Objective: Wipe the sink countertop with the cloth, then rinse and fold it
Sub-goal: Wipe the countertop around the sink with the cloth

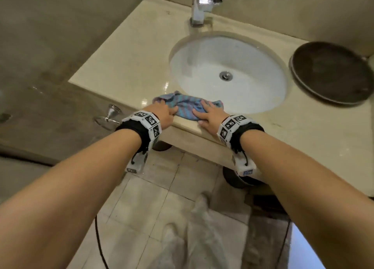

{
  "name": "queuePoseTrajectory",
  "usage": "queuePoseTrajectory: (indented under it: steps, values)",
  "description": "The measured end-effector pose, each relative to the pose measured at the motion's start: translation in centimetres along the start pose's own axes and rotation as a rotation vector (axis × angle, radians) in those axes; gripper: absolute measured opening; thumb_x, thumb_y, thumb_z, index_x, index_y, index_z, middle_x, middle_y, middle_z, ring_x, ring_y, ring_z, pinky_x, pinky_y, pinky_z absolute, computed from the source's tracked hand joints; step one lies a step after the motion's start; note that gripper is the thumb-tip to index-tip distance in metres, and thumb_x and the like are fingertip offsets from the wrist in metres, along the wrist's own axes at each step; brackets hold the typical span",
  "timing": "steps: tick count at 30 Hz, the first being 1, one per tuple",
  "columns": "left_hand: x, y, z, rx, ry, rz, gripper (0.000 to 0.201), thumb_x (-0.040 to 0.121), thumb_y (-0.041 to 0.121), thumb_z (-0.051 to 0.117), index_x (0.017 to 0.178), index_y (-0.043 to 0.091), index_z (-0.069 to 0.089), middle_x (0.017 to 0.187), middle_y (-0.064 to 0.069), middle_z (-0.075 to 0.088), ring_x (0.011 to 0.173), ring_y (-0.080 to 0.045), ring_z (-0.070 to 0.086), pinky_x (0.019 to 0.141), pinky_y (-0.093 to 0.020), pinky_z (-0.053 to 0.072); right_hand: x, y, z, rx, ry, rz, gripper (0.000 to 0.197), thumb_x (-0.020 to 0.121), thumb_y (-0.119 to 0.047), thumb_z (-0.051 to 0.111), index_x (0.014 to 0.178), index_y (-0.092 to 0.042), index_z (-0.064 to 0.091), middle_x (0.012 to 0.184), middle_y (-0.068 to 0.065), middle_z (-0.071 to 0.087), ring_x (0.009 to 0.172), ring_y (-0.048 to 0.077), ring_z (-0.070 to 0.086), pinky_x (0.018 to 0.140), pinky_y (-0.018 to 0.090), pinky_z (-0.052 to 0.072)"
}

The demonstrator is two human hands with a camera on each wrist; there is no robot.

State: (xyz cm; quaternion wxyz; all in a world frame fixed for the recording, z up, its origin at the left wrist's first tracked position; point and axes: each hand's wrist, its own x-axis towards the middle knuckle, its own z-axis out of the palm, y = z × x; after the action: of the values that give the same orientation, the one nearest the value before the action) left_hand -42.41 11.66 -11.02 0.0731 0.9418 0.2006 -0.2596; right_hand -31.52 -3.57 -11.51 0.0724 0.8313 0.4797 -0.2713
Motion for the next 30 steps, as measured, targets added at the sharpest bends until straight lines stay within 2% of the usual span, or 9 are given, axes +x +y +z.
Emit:
queuePoseTrajectory:
  steps: [6,10,14,17,20,23,26,28,30]
  values:
    - [1.2,11.2,-0.6,0.078,-0.022,0.259,0.043,0.1,0.034,0.029,0.143,0.036,0.033,0.152,-0.02,0.023,0.142,-0.036,0.022,0.115,-0.041,0.026,-8.5,8.5,3.5,0.186,0.025,0.214,0.05,0.101,-0.028,0.031,0.15,-0.026,0.019,0.161,0.009,-0.006,0.149,0.027,-0.008,0.12,0.05,0.007]
    - [1.7,18.9,-0.7,0.147,-0.033,0.409,0.044,0.1,0.038,0.028,0.144,0.038,0.032,0.153,-0.017,0.022,0.143,-0.033,0.02,0.116,-0.043,0.026,-13.8,13.9,5.7,0.325,0.062,0.355,0.05,0.1,-0.023,0.037,0.149,-0.025,0.023,0.161,0.01,-0.003,0.149,0.028,-0.005,0.12,0.041,0.006]
    - [2.4,24.9,-1.9,0.203,-0.013,0.47,0.04,0.099,0.035,0.032,0.136,0.031,0.047,0.139,-0.012,0.048,0.125,-0.033,0.048,0.101,-0.038,0.041,-17.0,18.3,6.6,0.427,0.124,0.448,0.053,0.092,-0.016,0.055,0.142,-0.024,0.04,0.158,0.008,0.016,0.146,0.028,0.019,0.116,0.03,0.018]
    - [3.8,28.2,-3.9,0.177,-0.018,0.414,0.037,0.091,0.031,0.05,0.123,0.016,0.061,0.126,-0.01,0.06,0.112,-0.031,0.059,0.089,-0.036,0.047,-16.8,20.2,5.7,0.469,0.166,0.523,0.046,0.088,-0.015,0.06,0.132,-0.026,0.054,0.138,0.011,0.042,0.128,0.033,0.041,0.104,0.035,0.037]
    - [5.2,30.3,-6.0,0.164,-0.037,0.422,0.037,0.08,0.033,0.064,0.108,0.009,0.066,0.111,-0.015,0.067,0.099,-0.032,0.064,0.075,-0.032,0.048,-15.8,21.9,3.8,0.52,0.162,0.513,0.038,0.086,-0.007,0.059,0.119,-0.024,0.066,0.109,0.006,0.061,0.115,0.033,0.055,0.089,0.026,0.041]
    - [7.1,30.4,-7.6,0.066,-0.081,0.395,0.053,0.078,0.035,0.07,0.122,0.011,0.053,0.122,-0.015,0.062,0.11,-0.031,0.059,0.085,-0.033,0.047,-14.8,23.8,0.8,0.637,0.216,0.483,0.038,0.082,0.005,0.052,0.107,-0.015,0.072,0.106,0.011,0.069,0.09,0.024,0.064,0.071,0.017,0.043]
    - [9.0,28.7,-9.0,-0.169,-0.118,0.341,0.076,0.075,0.037,0.074,0.138,0.015,0.037,0.13,-0.012,0.057,0.118,-0.029,0.055,0.095,-0.033,0.044,-13.2,25.1,-3.1,0.753,0.297,0.433,0.039,0.08,0.009,0.053,0.11,-0.012,0.068,0.093,0.009,0.063,0.067,0.015,0.054,0.045,0.006,0.041]
    - [9.9,27.2,-10.5,-0.322,-0.125,0.332,0.087,0.072,0.04,0.077,0.143,0.018,0.032,0.133,-0.012,0.056,0.117,-0.028,0.057,0.098,-0.034,0.046,-11.8,25.1,-6.2,0.775,0.349,0.398,0.043,0.081,0.008,0.056,0.12,-0.01,0.061,0.1,0.004,0.056,0.083,0.016,0.053,0.056,0.007,0.044]
    - [10.6,25.5,-12.0,-0.488,-0.133,0.336,0.092,0.071,0.037,0.078,0.145,0.02,0.027,0.139,-0.012,0.05,0.106,-0.027,0.062,0.094,-0.036,0.051,-10.1,24.6,-9.4,0.805,0.39,0.362,0.046,0.082,0.006,0.058,0.125,-0.01,0.055,0.105,0.004,0.054,0.093,0.018,0.054,0.073,0.018,0.047]
